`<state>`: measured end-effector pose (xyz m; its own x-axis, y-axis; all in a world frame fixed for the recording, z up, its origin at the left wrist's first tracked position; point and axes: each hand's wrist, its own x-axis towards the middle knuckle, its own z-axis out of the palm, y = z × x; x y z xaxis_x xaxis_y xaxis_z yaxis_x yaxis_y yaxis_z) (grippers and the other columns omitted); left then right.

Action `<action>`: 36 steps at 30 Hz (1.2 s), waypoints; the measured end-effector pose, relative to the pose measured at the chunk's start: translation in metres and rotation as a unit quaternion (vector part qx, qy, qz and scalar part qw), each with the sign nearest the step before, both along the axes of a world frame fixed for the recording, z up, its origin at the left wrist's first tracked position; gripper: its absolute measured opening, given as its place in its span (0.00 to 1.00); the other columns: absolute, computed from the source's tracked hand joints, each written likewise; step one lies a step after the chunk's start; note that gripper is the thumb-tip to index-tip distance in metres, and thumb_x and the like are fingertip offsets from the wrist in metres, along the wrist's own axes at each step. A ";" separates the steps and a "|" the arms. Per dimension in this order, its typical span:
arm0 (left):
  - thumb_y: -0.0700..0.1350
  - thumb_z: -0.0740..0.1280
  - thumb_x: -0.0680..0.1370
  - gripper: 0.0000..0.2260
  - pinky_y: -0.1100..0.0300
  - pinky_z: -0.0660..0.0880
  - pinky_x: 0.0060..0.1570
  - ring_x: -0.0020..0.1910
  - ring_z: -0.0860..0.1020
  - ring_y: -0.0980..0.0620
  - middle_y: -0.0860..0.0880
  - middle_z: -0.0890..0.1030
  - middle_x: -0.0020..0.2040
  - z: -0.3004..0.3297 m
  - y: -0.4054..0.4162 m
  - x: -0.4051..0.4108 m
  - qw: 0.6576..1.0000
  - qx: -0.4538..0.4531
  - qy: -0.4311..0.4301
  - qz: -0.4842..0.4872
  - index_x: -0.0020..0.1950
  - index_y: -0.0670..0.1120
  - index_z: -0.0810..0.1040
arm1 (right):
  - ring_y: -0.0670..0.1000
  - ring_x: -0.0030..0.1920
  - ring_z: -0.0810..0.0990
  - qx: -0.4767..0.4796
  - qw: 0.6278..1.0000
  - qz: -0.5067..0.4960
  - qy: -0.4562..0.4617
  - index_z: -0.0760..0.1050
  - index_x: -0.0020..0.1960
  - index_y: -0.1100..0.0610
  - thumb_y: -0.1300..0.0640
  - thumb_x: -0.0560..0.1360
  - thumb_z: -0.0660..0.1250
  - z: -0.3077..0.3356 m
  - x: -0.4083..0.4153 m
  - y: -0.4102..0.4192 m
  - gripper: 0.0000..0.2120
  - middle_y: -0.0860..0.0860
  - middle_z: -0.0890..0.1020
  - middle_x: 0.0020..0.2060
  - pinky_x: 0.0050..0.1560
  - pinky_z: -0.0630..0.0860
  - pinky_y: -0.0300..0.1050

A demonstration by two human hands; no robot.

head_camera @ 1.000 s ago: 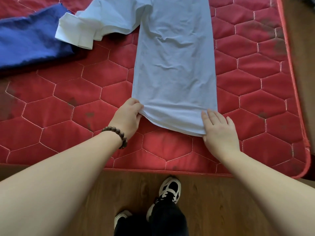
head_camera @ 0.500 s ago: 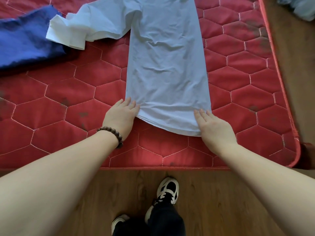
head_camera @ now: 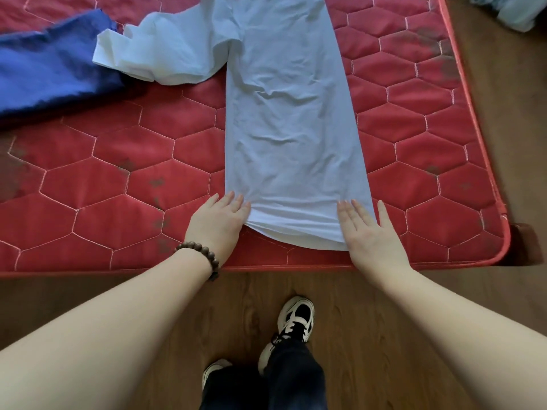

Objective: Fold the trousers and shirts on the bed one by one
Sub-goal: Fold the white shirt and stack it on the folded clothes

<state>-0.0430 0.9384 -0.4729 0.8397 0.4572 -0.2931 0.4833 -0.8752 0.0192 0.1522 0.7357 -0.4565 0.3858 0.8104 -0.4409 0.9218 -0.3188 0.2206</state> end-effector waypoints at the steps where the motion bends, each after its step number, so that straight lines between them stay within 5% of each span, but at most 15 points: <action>1: 0.35 0.47 0.81 0.24 0.54 0.47 0.74 0.77 0.53 0.49 0.47 0.56 0.78 0.002 -0.005 -0.002 1.000 -0.005 0.007 0.003 0.78 0.46 0.53 | 0.55 0.78 0.42 -0.009 1.000 -0.007 0.004 0.34 0.76 0.62 0.65 0.75 0.36 -0.001 -0.004 -0.005 0.30 0.56 0.45 0.78 0.74 0.42 0.63; 6: 0.51 0.51 0.78 0.26 0.49 0.50 0.75 0.77 0.55 0.48 0.46 0.60 0.77 0.015 -0.025 -0.017 0.999 -0.037 0.014 0.023 0.76 0.46 0.62 | 0.52 0.77 0.39 -0.028 0.996 -0.058 0.055 0.38 0.78 0.58 0.60 0.77 0.47 0.006 -0.017 -0.017 0.32 0.55 0.43 0.78 0.74 0.38 0.62; 8: 0.55 0.48 0.76 0.27 0.47 0.57 0.71 0.72 0.65 0.44 0.44 0.73 0.69 0.021 -0.029 -0.018 0.997 -0.049 -0.051 0.025 0.63 0.44 0.78 | 0.52 0.78 0.43 0.020 0.994 -0.062 0.086 0.49 0.78 0.56 0.48 0.75 0.46 0.016 -0.022 -0.017 0.32 0.54 0.49 0.78 0.74 0.38 0.61; 10: 0.52 0.50 0.78 0.24 0.46 0.61 0.68 0.67 0.71 0.41 0.42 0.78 0.62 0.023 -0.027 -0.009 0.991 -0.044 -0.119 0.031 0.51 0.42 0.82 | 0.52 0.78 0.48 0.111 0.982 -0.068 0.140 0.59 0.76 0.54 0.45 0.74 0.44 0.023 -0.024 -0.008 0.32 0.54 0.54 0.78 0.75 0.39 0.59; 12: 0.48 0.54 0.80 0.19 0.48 0.57 0.72 0.72 0.64 0.42 0.40 0.71 0.70 0.020 -0.021 0.010 0.989 -0.045 -0.135 0.050 0.62 0.41 0.77 | 0.51 0.78 0.48 0.169 0.968 -0.075 0.168 0.61 0.76 0.53 0.48 0.79 0.48 0.021 -0.022 0.014 0.26 0.53 0.53 0.78 0.76 0.40 0.56; 14: 0.49 0.52 0.82 0.24 0.49 0.47 0.75 0.78 0.48 0.44 0.42 0.51 0.79 0.008 -0.013 0.031 0.991 -0.041 -0.106 0.065 0.77 0.44 0.57 | 0.51 0.78 0.44 0.181 0.968 -0.071 0.159 0.57 0.77 0.51 0.50 0.82 0.51 0.010 -0.015 0.043 0.24 0.52 0.49 0.78 0.76 0.40 0.56; 16: 0.54 0.47 0.82 0.28 0.49 0.40 0.75 0.77 0.37 0.47 0.46 0.37 0.78 -0.010 -0.006 0.044 0.995 -0.029 -0.071 0.069 0.78 0.47 0.40 | 0.51 0.77 0.39 0.155 0.975 -0.057 0.150 0.48 0.78 0.48 0.48 0.82 0.49 -0.007 -0.010 0.070 0.26 0.49 0.43 0.78 0.75 0.39 0.57; 20: 0.61 0.38 0.79 0.29 0.50 0.36 0.75 0.76 0.33 0.48 0.45 0.33 0.77 -0.032 -0.003 0.046 0.995 -0.041 -0.030 0.090 0.75 0.50 0.31 | 0.48 0.76 0.34 0.111 0.982 -0.055 0.142 0.39 0.77 0.44 0.40 0.80 0.43 -0.036 -0.005 0.081 0.28 0.46 0.38 0.77 0.74 0.33 0.55; 24: 0.60 0.42 0.79 0.30 0.49 0.41 0.75 0.77 0.39 0.48 0.46 0.41 0.79 -0.025 -0.006 0.046 0.993 -0.043 -0.024 0.110 0.78 0.51 0.39 | 0.48 0.77 0.40 0.173 0.966 -0.151 0.117 0.45 0.78 0.48 0.42 0.81 0.46 -0.038 -0.005 0.061 0.28 0.48 0.45 0.78 0.75 0.37 0.57; 26: 0.58 0.49 0.78 0.27 0.47 0.52 0.71 0.75 0.58 0.46 0.44 0.61 0.76 -0.011 -0.004 0.056 0.987 -0.030 -0.047 0.148 0.75 0.50 0.62 | 0.55 0.75 0.59 0.223 0.956 -0.159 0.101 0.63 0.75 0.53 0.47 0.80 0.55 -0.031 -0.002 0.064 0.24 0.53 0.63 0.75 0.73 0.52 0.61; 28: 0.54 0.52 0.75 0.20 0.47 0.60 0.62 0.60 0.71 0.44 0.44 0.75 0.61 -0.002 0.003 0.075 0.980 0.008 -0.083 0.178 0.58 0.46 0.76 | 0.61 0.59 0.76 0.271 0.948 -0.149 0.081 0.76 0.61 0.57 0.52 0.75 0.57 -0.025 0.011 0.082 0.19 0.57 0.77 0.60 0.61 0.68 0.59; 30: 0.49 0.57 0.75 0.14 0.49 0.62 0.60 0.55 0.73 0.43 0.44 0.76 0.56 0.002 0.016 0.096 0.976 0.022 -0.108 0.189 0.52 0.44 0.77 | 0.61 0.51 0.77 0.294 0.941 -0.136 0.095 0.78 0.53 0.59 0.56 0.72 0.61 -0.020 0.027 0.107 0.13 0.57 0.78 0.53 0.51 0.71 0.56; 32: 0.46 0.62 0.76 0.13 0.50 0.60 0.63 0.62 0.71 0.41 0.42 0.74 0.62 0.000 0.029 0.119 0.973 -0.010 -0.145 0.177 0.58 0.42 0.76 | 0.62 0.51 0.77 0.300 0.941 -0.110 0.115 0.78 0.52 0.59 0.60 0.70 0.68 -0.018 0.042 0.132 0.11 0.58 0.78 0.54 0.50 0.72 0.56; 36: 0.49 0.55 0.81 0.25 0.52 0.42 0.74 0.78 0.47 0.46 0.44 0.52 0.79 -0.013 0.056 0.164 0.983 -0.077 -0.124 0.110 0.77 0.45 0.56 | 0.59 0.66 0.69 0.254 0.950 -0.075 0.165 0.73 0.66 0.56 0.56 0.75 0.64 -0.024 0.069 0.175 0.20 0.56 0.72 0.67 0.66 0.61 0.57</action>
<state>0.1212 0.9945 -0.4857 0.7800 0.6018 -0.1716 0.6241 -0.7280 0.2837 0.2211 0.9108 -0.4808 0.4218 0.8981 -0.1242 0.8500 -0.4394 -0.2907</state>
